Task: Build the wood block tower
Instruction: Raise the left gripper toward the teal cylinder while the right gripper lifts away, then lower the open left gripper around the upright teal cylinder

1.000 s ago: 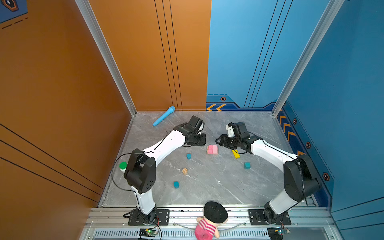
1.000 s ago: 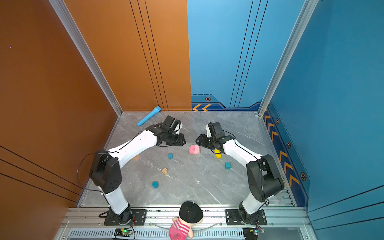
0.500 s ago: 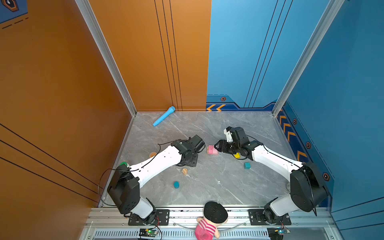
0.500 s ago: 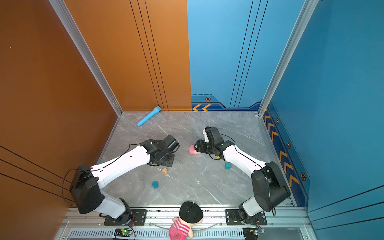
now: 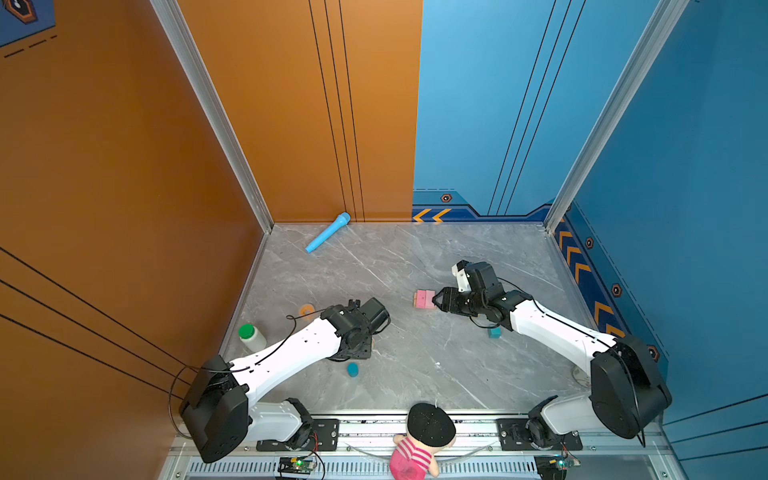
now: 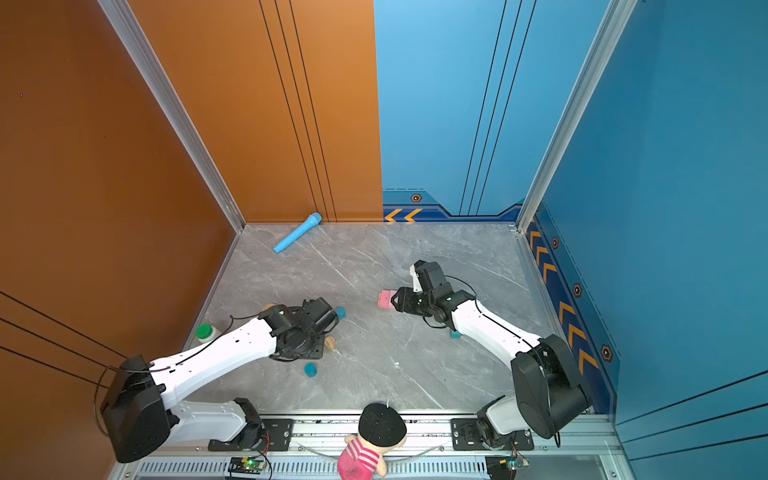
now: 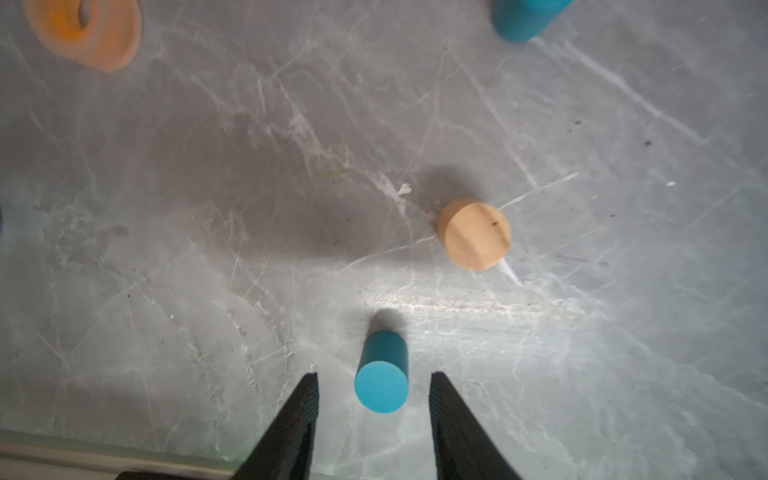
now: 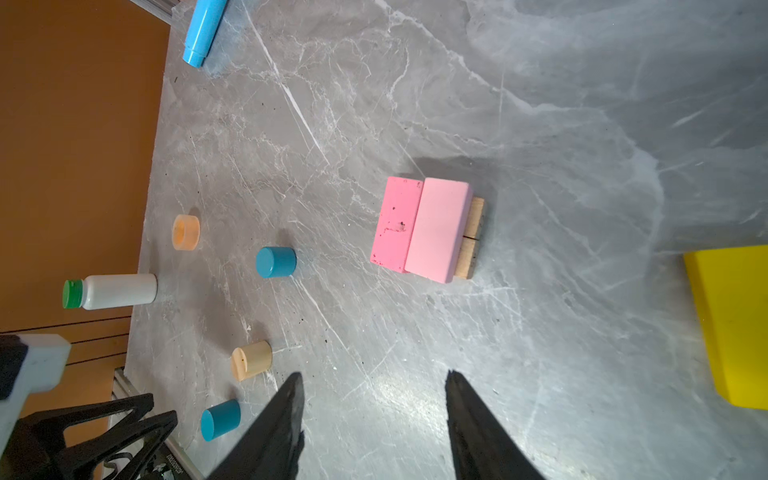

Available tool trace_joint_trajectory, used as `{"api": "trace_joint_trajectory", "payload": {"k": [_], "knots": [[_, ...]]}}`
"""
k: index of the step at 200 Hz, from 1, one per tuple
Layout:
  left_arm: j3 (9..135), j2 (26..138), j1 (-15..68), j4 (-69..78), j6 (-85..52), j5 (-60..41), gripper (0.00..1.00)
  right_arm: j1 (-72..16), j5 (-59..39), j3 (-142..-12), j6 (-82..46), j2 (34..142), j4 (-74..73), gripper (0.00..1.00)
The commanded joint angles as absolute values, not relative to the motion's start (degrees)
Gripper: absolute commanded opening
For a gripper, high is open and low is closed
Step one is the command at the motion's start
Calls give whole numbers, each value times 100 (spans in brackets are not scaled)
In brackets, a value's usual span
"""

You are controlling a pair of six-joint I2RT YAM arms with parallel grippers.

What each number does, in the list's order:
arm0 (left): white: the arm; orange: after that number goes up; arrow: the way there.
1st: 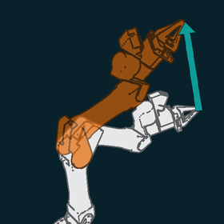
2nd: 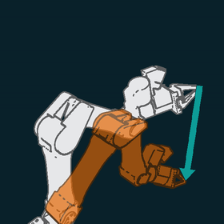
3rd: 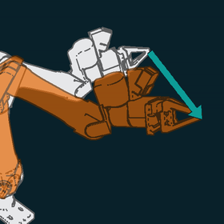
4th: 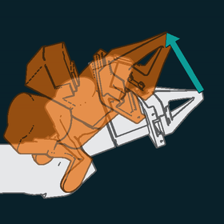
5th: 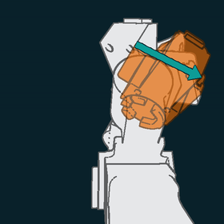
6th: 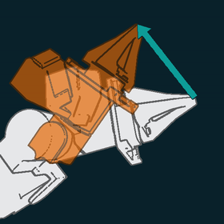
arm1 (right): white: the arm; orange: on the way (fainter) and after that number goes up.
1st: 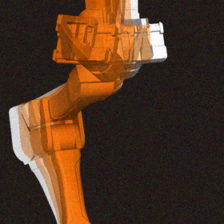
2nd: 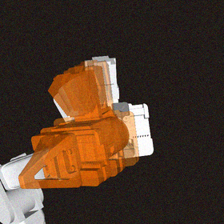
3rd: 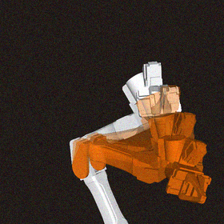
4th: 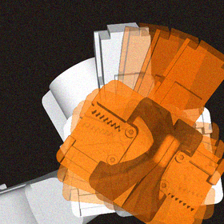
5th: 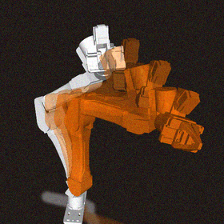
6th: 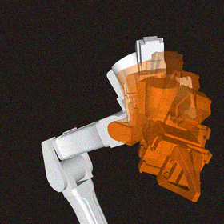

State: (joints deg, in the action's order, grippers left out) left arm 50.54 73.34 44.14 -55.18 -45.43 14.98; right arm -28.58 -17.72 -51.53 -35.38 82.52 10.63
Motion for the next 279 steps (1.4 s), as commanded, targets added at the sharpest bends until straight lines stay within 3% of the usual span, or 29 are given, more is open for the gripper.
{"api": "trace_joint_trajectory", "payload": {"k": [1, 40, 148, 279], "knots": [[4843, 7018, 4478, -5617, -4960, 1536, 51, -2900, -1587, -5045, -3552, 8106, 861, 56], [4457, 6752, 4520, -5166, -5066, 1199, 61, -2900, -1566, -4980, -3595, 8104, 801, 56], [4026, 7062, 4594, -4568, -5200, 893, 62, -2900, -1521, -4887, -3630, 8074, 739, 56], [3892, 7249, 4662, -4561, -5282, 893, 53, -2900, -1521, -4861, -3656, 8131, 710, 57]]}}
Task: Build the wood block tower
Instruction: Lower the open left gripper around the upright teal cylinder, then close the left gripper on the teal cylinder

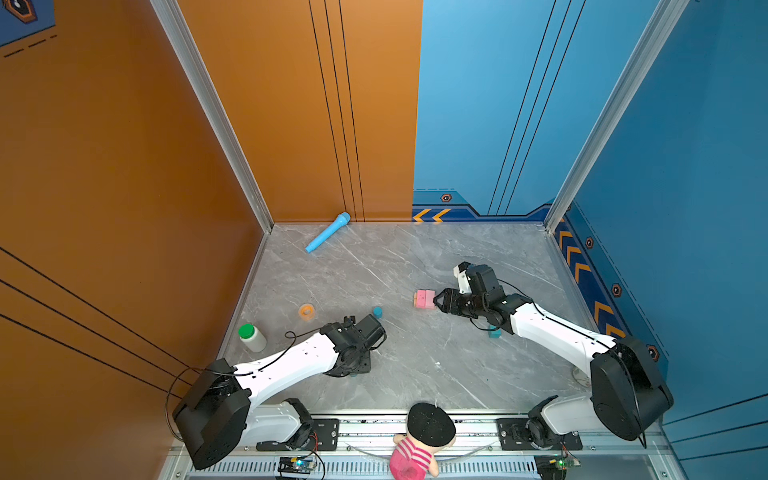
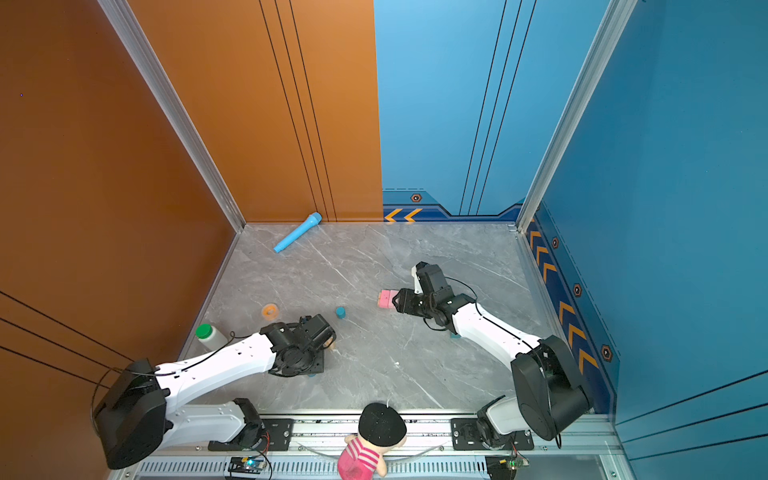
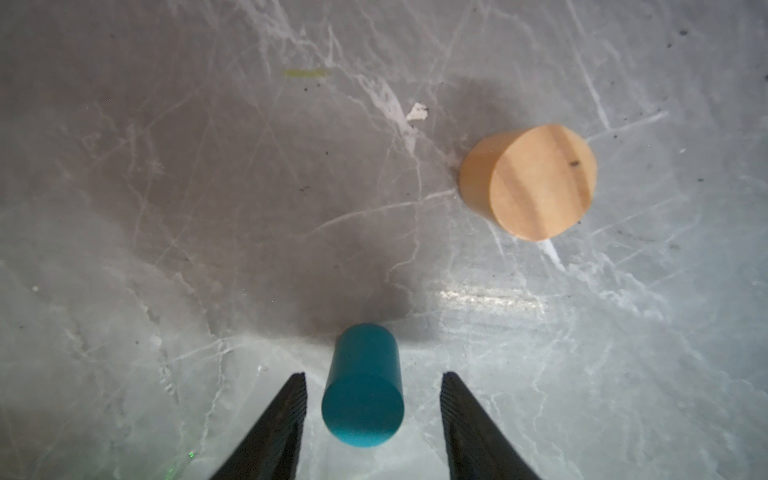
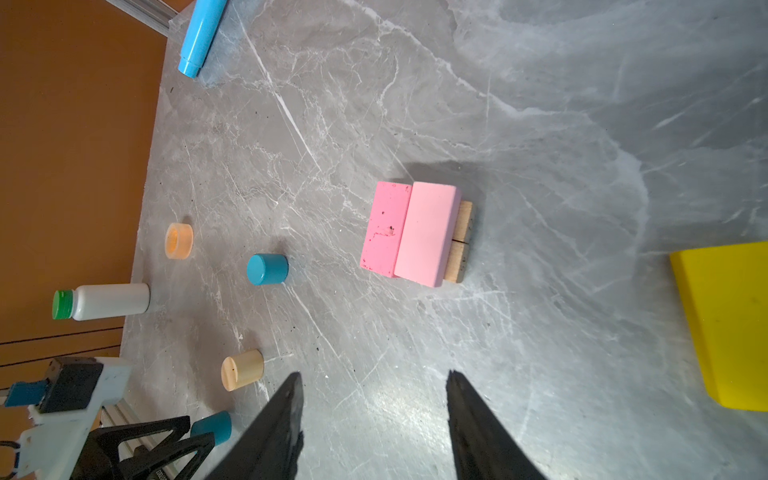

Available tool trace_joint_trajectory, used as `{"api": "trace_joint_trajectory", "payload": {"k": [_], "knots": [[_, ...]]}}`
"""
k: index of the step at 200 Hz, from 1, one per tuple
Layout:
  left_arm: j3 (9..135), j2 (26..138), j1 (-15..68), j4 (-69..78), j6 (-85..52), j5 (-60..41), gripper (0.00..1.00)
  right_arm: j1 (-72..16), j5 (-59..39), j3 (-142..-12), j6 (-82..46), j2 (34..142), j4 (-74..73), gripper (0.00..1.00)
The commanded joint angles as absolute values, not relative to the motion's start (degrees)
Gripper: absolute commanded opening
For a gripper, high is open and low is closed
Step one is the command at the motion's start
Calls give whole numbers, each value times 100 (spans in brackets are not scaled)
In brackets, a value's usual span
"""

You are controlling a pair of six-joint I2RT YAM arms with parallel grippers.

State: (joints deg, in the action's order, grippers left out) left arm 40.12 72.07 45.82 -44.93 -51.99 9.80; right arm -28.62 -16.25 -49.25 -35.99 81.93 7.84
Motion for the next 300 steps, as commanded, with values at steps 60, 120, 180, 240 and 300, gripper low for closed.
{"api": "trace_joint_trajectory", "payload": {"k": [60, 120, 180, 240, 300], "knots": [[3810, 7275, 4693, -4560, -5320, 893, 50, -2905, -1529, -4860, -3674, 8157, 686, 57], [3842, 7364, 4687, -4561, -5335, 949, 46, -2918, -1538, -4869, -3683, 8183, 674, 57], [3832, 7384, 4696, -4518, -5350, 946, 41, -2918, -1543, -4870, -3681, 8215, 672, 57], [3788, 7422, 4698, -4467, -5369, 953, 35, -2918, -1530, -4852, -3680, 8198, 671, 57], [3875, 7384, 4702, -4430, -5286, 975, 23, -2911, -1503, -4851, -3657, 8148, 736, 57]]}}
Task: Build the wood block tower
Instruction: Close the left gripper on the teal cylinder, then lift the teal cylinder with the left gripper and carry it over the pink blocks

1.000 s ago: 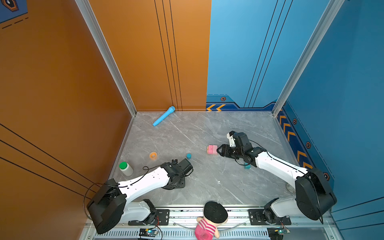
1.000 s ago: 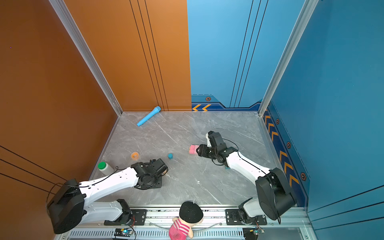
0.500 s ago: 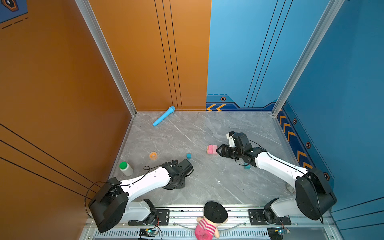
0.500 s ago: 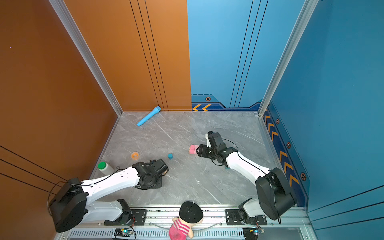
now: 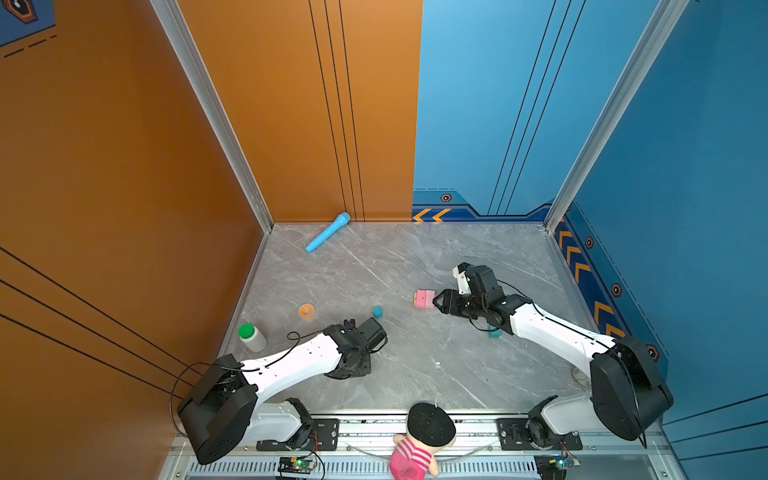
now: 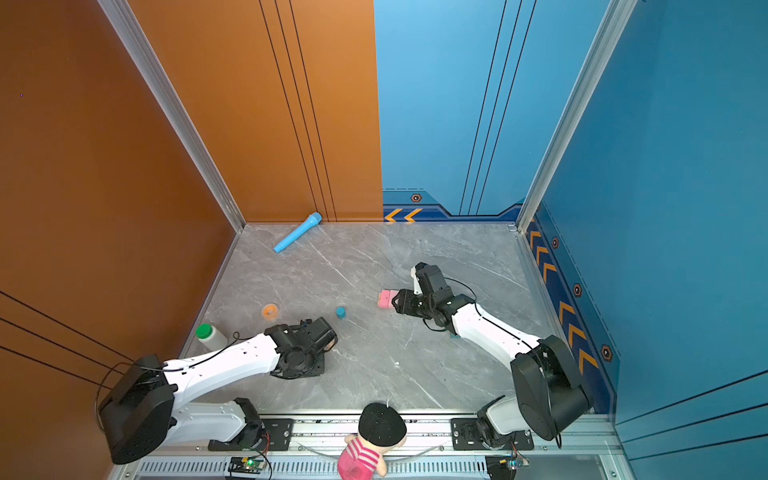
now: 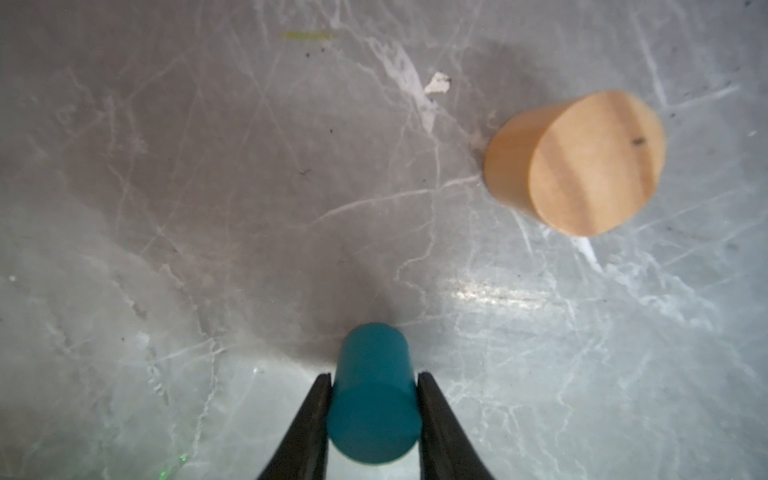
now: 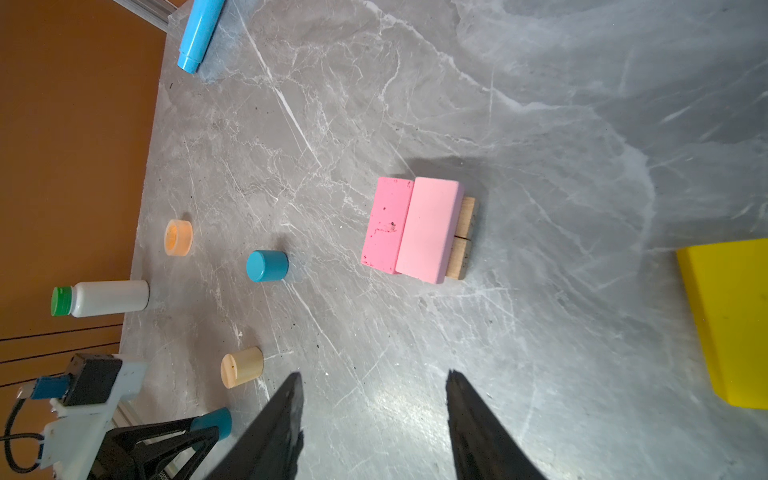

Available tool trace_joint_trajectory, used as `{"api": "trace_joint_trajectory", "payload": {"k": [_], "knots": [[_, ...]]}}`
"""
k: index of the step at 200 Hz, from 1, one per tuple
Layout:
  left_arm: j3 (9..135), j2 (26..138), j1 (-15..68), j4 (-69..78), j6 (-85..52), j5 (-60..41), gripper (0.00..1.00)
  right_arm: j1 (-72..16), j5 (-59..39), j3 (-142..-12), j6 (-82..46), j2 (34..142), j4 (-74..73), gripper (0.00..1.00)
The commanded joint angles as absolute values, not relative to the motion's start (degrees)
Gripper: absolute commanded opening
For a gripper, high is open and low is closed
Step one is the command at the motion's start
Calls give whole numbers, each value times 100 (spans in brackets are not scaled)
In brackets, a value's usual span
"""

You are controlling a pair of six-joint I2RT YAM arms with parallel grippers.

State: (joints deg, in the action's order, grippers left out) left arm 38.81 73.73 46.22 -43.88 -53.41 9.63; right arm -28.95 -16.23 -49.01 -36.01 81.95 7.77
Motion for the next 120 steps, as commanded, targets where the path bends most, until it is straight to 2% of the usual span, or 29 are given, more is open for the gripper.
{"api": "trace_joint_trajectory", "payload": {"k": [1, 44, 74, 120], "knots": [[3880, 7379, 4707, -4430, -5280, 980, 23, -2906, -1499, -4852, -3657, 8148, 737, 57], [4377, 7124, 4702, -4965, -5060, 1158, 14, -2853, -1454, -4868, -3565, 8004, 902, 57], [5319, 7143, 4619, -5593, -4557, 1453, 10, -2637, -1433, -4888, -3355, 7851, 1205, 57], [6938, 7988, 4406, -5703, -3540, 1333, 8, -2237, -1554, -4629, -3283, 7504, 1270, 57]]}}
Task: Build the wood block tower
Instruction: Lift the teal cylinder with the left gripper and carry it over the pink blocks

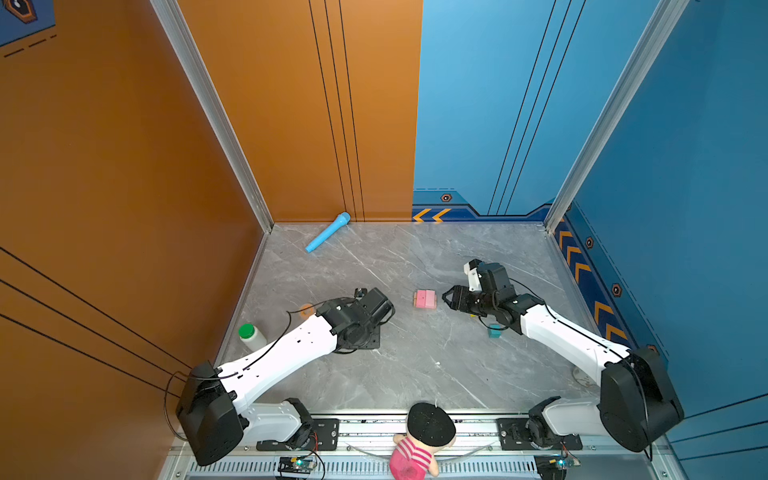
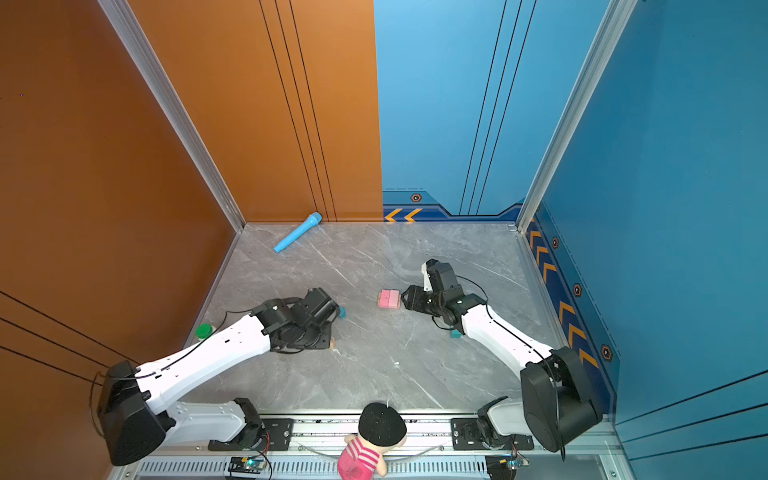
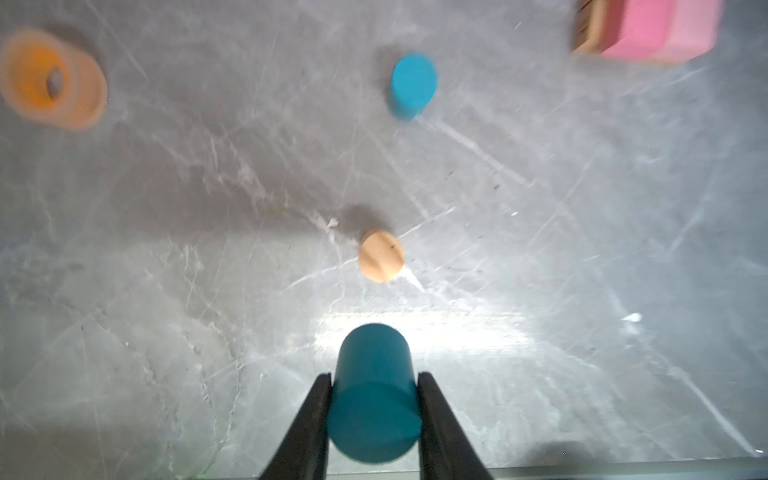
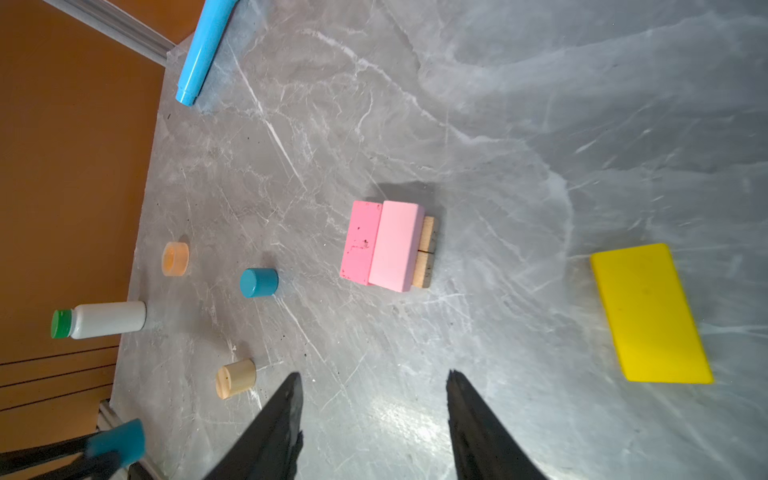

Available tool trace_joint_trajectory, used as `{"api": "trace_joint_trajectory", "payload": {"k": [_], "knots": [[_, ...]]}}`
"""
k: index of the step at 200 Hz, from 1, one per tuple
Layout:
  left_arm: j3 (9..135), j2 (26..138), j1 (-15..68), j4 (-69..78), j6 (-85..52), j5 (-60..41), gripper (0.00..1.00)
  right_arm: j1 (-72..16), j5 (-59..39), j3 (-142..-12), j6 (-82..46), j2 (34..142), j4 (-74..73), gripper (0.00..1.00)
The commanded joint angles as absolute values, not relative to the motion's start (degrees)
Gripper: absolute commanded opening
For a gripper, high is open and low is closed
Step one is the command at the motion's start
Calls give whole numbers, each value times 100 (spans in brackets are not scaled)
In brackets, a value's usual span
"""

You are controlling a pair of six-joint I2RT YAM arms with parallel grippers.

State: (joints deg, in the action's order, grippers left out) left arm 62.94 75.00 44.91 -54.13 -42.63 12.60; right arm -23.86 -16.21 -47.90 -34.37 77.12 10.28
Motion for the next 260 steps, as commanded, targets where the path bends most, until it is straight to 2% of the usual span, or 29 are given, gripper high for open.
{"api": "trace_joint_trajectory", "payload": {"k": [1, 86, 132, 177, 260], "knots": [[6954, 8019, 4405, -5704, -3523, 1330, 8, -2231, -1559, -4626, -3281, 7496, 1272, 57], [9937, 10843, 4364, -5920, -2225, 783, 3, -1581, -1724, -4272, -3116, 7026, 1528, 57], [11137, 11931, 4337, -6204, -1854, 621, 3, -1245, -1832, -4106, -3050, 6882, 1609, 57], [11716, 12475, 4252, -6321, -1726, 483, 3, -1079, -1889, -4017, -3040, 6923, 1607, 57], [11934, 12789, 4256, -6381, -1698, 413, 4, -1023, -1949, -4006, -3071, 7096, 1499, 57]]}}
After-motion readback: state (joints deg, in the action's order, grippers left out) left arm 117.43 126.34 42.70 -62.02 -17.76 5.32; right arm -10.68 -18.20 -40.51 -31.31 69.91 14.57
